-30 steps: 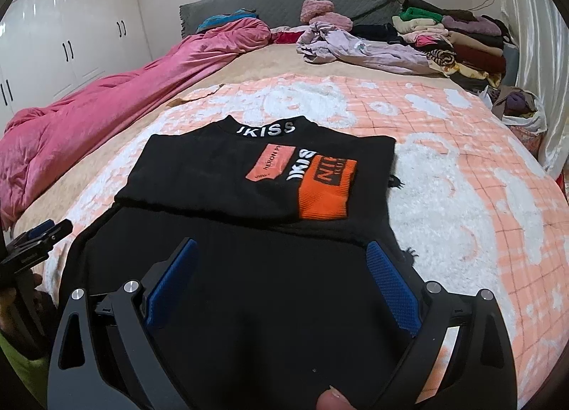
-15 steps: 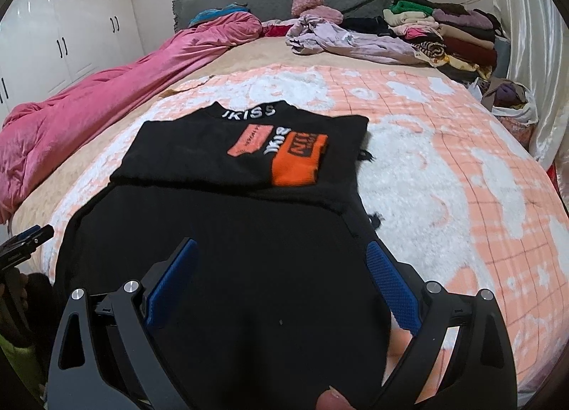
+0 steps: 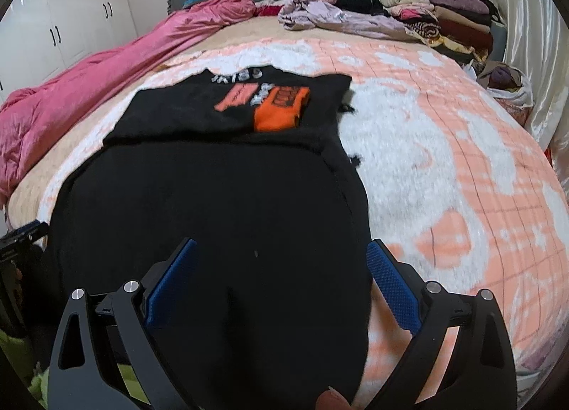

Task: Fold small clothes
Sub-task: 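Close the left tool on the hem while the right tool grasps the hem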

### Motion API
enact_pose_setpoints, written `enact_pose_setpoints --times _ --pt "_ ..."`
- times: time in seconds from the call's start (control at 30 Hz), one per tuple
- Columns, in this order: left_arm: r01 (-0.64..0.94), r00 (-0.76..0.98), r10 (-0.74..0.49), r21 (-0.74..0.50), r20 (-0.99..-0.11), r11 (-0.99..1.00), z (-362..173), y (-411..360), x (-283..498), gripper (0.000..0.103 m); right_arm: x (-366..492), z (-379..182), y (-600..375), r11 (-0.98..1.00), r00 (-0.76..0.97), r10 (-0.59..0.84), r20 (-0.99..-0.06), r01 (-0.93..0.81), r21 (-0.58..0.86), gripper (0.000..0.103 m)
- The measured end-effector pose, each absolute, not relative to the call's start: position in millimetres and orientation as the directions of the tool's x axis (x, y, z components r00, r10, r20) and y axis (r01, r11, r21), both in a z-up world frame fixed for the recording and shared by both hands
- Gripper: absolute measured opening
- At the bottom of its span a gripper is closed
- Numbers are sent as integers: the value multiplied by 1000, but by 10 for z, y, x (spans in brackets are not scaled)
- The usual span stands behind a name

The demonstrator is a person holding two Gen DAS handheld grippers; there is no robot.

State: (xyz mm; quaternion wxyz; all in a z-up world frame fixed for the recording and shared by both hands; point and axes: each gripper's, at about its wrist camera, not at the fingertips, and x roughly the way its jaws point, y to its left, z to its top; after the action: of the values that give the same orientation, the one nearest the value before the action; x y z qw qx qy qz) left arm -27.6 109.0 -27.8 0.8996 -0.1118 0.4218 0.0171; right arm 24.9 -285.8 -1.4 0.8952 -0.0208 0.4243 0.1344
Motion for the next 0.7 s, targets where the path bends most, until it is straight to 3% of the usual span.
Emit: enact_pose_setpoints --times 0.23,0.53,0.7 --pt "-94 618 -108 -210 -778 973 -369 995 -310 84 56 -153 -3030 971 561 181 -808 -234 55 95" --pt "-77 596 -127 -214 -793 974 -442 926 -351 55 -156 -354 -3293 972 475 208 -855 -198 126 94" --pt "-67 592 -123 -200 -797 977 -460 922 -388 42 -251 -440 -3275 962 431 247 -868 -219 165 74"
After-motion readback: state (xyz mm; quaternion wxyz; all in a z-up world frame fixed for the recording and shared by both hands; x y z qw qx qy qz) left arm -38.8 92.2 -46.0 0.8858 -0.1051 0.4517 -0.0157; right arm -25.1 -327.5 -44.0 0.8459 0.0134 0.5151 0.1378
